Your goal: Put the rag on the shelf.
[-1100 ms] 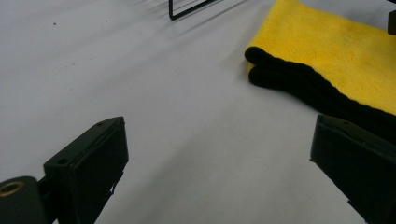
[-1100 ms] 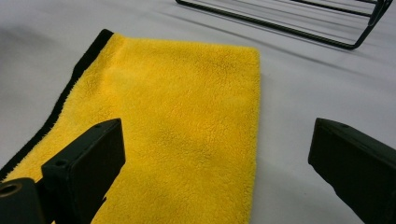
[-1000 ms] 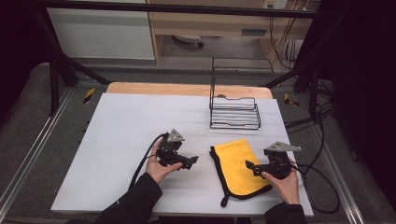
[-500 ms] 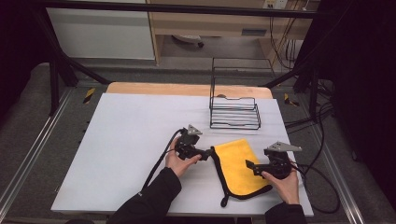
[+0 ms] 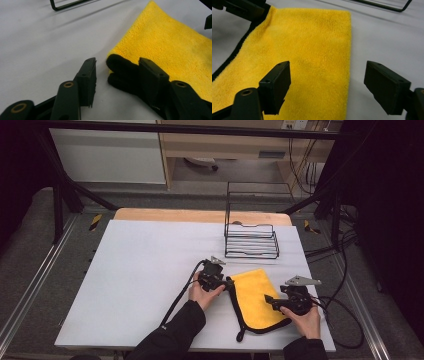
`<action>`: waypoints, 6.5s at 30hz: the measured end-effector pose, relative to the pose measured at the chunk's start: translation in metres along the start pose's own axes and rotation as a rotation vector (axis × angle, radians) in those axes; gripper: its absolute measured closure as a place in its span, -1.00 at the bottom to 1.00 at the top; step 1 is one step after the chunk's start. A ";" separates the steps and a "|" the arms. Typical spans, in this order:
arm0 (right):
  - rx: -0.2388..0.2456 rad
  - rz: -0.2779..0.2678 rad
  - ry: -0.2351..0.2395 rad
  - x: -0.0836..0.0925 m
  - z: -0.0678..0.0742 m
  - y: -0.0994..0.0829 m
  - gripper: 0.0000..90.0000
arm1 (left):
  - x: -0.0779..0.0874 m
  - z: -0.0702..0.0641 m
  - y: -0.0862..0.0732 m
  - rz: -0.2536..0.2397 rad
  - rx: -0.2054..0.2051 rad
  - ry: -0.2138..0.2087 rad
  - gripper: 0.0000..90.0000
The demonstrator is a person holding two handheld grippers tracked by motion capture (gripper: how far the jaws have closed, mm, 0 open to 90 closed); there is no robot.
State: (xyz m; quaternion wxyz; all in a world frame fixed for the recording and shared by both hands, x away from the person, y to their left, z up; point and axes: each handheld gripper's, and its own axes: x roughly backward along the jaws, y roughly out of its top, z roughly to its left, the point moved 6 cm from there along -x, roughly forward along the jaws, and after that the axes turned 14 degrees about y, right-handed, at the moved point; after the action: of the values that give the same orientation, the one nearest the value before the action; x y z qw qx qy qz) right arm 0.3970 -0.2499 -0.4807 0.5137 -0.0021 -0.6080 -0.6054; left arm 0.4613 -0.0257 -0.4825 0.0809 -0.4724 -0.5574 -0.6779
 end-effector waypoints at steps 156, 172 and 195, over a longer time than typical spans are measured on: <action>0.168 -0.536 -0.063 0.097 0.047 0.138 0.90 | 0.139 -0.019 0.102 -0.525 -0.056 -0.084 0.77; 0.194 -0.615 -0.083 0.111 0.055 0.170 0.90 | 0.161 -0.010 0.134 -0.615 -0.032 -0.065 0.77; 0.248 -0.710 -0.131 0.141 0.063 0.241 0.90 | 0.196 0.000 0.198 -0.731 0.001 -0.028 0.77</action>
State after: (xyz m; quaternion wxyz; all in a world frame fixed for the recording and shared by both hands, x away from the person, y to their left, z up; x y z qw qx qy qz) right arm 0.4413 -0.2262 -0.1990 0.2284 0.2320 -0.6712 -0.6660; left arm 0.4816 -0.0161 -0.2042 -0.1743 -0.2511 -0.6909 -0.6551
